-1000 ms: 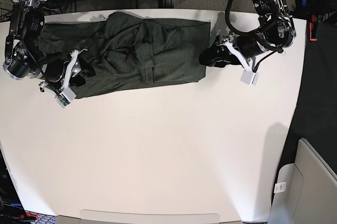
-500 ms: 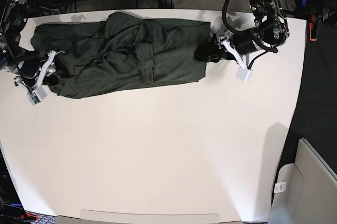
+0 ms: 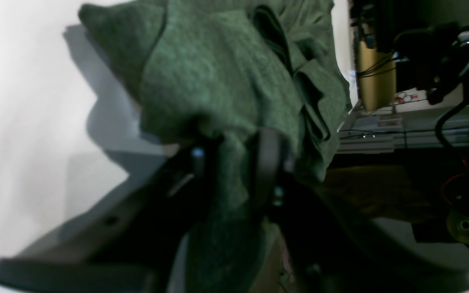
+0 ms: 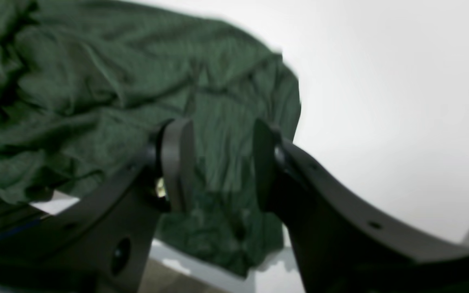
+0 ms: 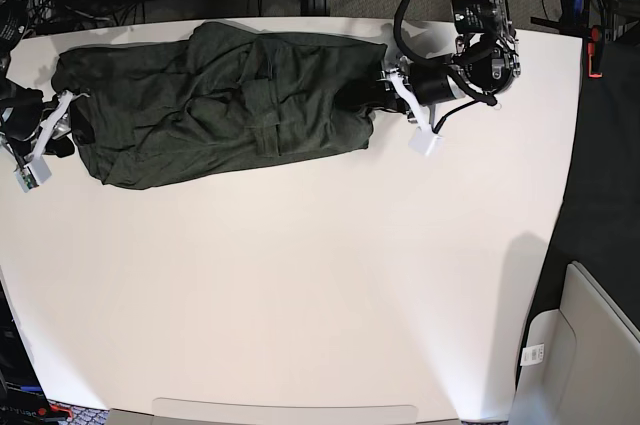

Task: Fold the T-shirt properly
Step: 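Release the fabric and regrasp the shirt ends with both grippers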

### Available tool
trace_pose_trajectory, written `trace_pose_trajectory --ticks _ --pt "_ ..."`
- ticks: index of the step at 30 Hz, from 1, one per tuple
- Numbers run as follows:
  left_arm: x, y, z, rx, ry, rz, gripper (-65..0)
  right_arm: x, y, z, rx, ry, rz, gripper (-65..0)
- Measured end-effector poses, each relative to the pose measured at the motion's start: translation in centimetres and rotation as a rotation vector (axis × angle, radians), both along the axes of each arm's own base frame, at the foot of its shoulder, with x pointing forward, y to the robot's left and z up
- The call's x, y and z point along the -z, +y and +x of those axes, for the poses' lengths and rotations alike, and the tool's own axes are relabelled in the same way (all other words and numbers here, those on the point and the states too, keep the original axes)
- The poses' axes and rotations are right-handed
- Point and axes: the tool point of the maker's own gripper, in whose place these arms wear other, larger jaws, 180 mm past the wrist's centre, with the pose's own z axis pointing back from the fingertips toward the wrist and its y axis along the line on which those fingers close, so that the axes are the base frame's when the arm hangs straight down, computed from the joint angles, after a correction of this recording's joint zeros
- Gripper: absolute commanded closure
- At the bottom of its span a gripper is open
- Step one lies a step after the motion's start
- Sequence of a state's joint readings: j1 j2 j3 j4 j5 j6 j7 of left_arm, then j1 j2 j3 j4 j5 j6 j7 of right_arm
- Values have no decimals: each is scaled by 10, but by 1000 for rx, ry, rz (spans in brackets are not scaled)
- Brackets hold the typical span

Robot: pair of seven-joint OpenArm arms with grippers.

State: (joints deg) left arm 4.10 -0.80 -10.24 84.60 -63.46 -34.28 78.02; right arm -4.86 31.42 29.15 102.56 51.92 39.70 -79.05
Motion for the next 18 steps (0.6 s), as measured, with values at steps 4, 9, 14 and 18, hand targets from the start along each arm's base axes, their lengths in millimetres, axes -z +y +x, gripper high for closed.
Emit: trace_pose_trajectory --ticks 4,9,14,18 --pt "2 13 1 1 -1 34 -35 3 -11 -2 27 11 -49 -245" --pt "-5 43 20 -10 -48 108 -35 13 -24 -11 54 55 -123 -246" --pt "-9 75 30 -91 -68 138 -35 20 -18 -11 65 60 -108 -253" --pt "-9 80 31 -96 -70 150 -35 45 -13 -18 80 129 -70 -345"
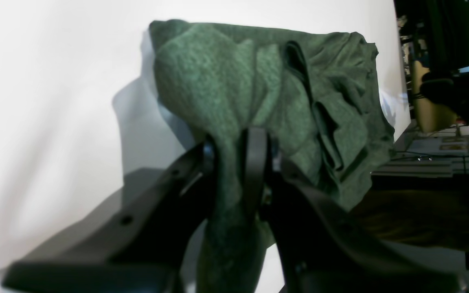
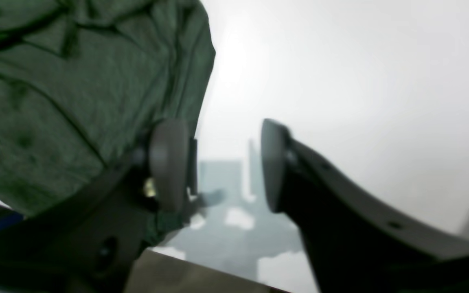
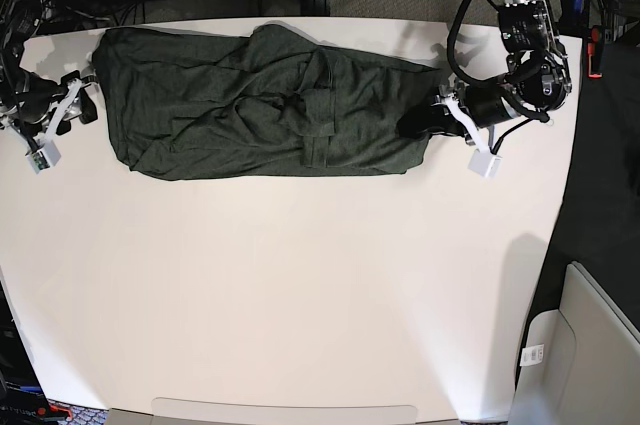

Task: Fold the T-shirt properly
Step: 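Release the fabric and regrasp the shirt ends with both grippers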

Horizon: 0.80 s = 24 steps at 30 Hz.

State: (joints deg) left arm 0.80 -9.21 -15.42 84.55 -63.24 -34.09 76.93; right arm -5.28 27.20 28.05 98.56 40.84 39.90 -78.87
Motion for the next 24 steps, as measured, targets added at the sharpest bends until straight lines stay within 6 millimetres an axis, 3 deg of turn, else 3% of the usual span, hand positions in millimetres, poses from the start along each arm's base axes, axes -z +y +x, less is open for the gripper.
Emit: trace_pose_trajectory --ticks 3,11,14,24 --pt "0 -1 0 0 0 -3 -35 15 7 -5 10 36 39 -376" --pt "0 -1 0 0 -1 -3 -35 21 35 -4 10 18 197 -424" --pt "0 -1 0 0 -1 -3 -35 38 34 -13 45 70 242 -445" --pt "0 -1 0 0 0 -2 -35 44 43 -14 74 52 306 -460"
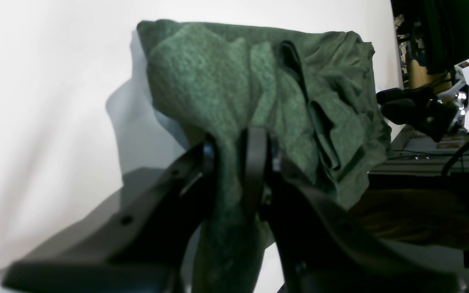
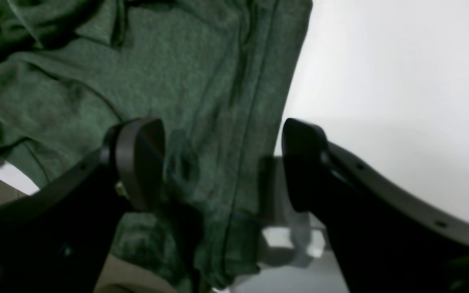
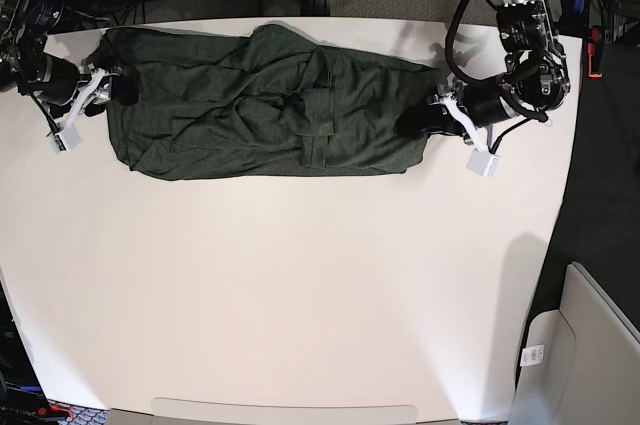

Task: Fold the T-shirt properly
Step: 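Release the fabric and regrasp the shirt ends with both grippers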

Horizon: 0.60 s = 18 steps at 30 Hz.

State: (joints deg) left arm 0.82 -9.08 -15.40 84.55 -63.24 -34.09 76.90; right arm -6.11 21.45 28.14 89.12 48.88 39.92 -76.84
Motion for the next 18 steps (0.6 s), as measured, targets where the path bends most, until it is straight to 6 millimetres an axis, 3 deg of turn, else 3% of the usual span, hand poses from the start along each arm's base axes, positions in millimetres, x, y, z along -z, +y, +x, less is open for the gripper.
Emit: trace_pose_trajectory --ticks 4,8,18 --pt "0 0 0 0 -1 0 -35 3 27 4 -4 -26 88 -460" --pt "0 0 0 0 -1 -1 -35 4 38 4 -14 -28 111 -459" --pt "0 -2 0 0 0 -6 -35 3 88 4 -32 -47 279 -456"
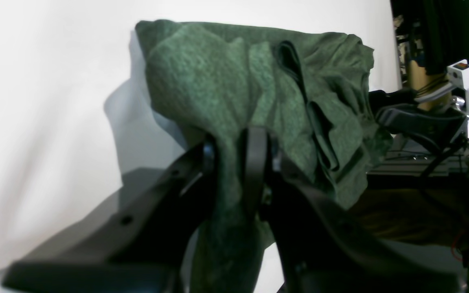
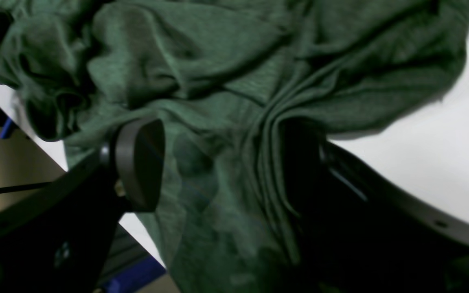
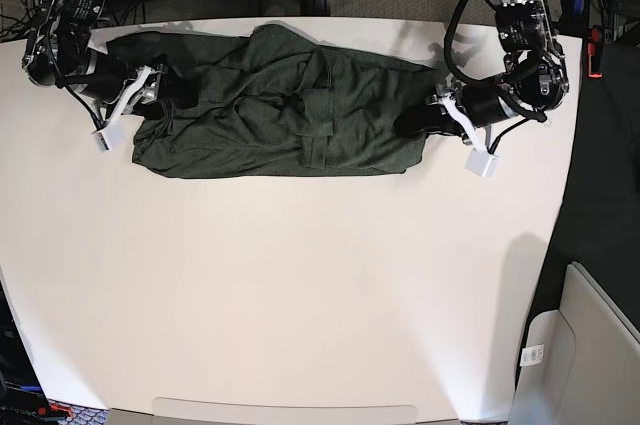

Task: Fold the T-shirt properly
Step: 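Release the fabric and regrasp the shirt ends with both grippers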

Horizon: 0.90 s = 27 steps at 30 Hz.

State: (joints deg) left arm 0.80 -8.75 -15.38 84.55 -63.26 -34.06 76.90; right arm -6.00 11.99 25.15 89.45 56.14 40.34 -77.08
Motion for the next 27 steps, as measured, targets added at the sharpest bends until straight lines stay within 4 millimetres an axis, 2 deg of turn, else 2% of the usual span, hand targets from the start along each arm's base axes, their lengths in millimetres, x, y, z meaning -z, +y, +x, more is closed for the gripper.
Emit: trace_pose_trajectory --ticks 2,4,9,11,13,16,23,27 --pt "0 0 0 0 -1 0 -35 0 5 0 1 -1 15 -434" --pt "0 0 0 0 0 0 -35 0 7 1 1 -3 19 -374" --pt "0 0 0 -1 -1 -3 -35 6 17 -3 -1 23 35 -149" --pt "0 0 0 0 0 0 -35 9 21 -6 -2 37 40 -84" --pt "0 0 0 0 0 0 -35 9 24 -8 -8 43 53 -71" --pt "0 0 0 0 1 0 -35 -4 20 -5 29 9 127 -69" --pt "1 -2 -2 2 5 -6 -35 -33 -42 3 150 -84 113 -69" --pt "1 -6 -3 5 7 -14 -35 -42 -67 4 185 -105 71 -69"
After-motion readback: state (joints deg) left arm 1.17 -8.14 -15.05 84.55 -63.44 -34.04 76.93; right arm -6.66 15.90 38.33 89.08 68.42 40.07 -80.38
